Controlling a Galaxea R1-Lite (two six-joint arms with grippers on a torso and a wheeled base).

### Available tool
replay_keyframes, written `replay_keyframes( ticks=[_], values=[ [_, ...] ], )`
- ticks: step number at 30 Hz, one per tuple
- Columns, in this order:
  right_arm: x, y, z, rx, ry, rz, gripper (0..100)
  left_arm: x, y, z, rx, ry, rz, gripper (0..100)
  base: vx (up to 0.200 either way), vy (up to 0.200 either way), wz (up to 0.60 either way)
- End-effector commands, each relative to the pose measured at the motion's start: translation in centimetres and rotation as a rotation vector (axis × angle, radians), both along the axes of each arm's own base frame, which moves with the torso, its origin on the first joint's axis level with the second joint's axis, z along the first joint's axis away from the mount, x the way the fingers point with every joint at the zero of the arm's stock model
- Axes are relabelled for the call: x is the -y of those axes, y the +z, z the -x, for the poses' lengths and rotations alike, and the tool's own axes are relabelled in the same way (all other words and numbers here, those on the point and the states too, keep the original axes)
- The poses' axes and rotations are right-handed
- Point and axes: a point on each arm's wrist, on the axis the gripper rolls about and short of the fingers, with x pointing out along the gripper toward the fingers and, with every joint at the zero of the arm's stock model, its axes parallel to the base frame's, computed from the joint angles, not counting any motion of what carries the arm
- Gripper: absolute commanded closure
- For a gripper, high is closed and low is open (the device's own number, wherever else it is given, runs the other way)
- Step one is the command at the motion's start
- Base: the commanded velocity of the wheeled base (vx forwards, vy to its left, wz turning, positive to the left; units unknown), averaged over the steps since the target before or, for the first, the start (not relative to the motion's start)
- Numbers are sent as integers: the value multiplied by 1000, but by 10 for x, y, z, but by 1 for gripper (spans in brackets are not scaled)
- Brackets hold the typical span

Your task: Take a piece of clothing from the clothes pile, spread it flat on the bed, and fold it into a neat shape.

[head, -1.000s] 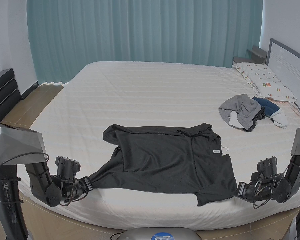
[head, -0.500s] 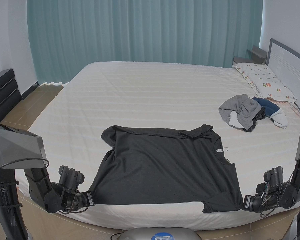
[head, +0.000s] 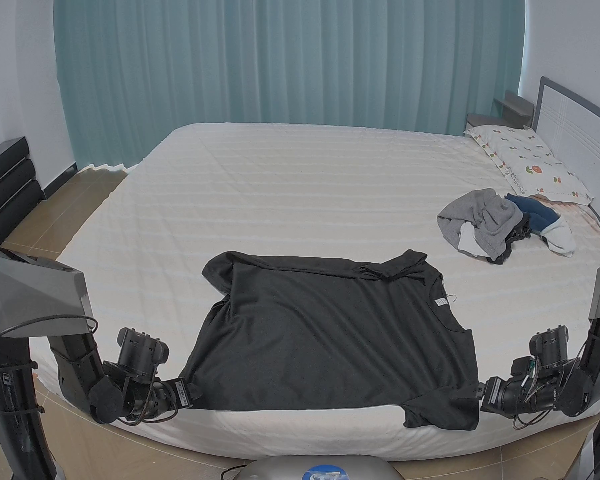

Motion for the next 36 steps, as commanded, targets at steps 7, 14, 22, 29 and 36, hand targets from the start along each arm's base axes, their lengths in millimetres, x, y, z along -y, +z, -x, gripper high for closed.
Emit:
replay_keyframes(
  ticks=[7,14,22,29,36],
  values=[
    [1,16,-19,65,-133,-275,0,-11,31,-21,184,34,137,0,0,0,0],
    [3,8,-25,66,-205,-349,0,-9,35,-32,206,113,208,0,0,0,0],
    [3,5,-18,97,-209,-369,0,-13,35,-38,210,152,237,0,0,150,0],
    [2,2,-18,101,-209,-370,0,-13,36,-39,218,150,242,0,0,0,0],
    [3,3,-19,105,-213,-373,0,-4,38,-38,215,163,283,0,0,0,0]
  ],
)
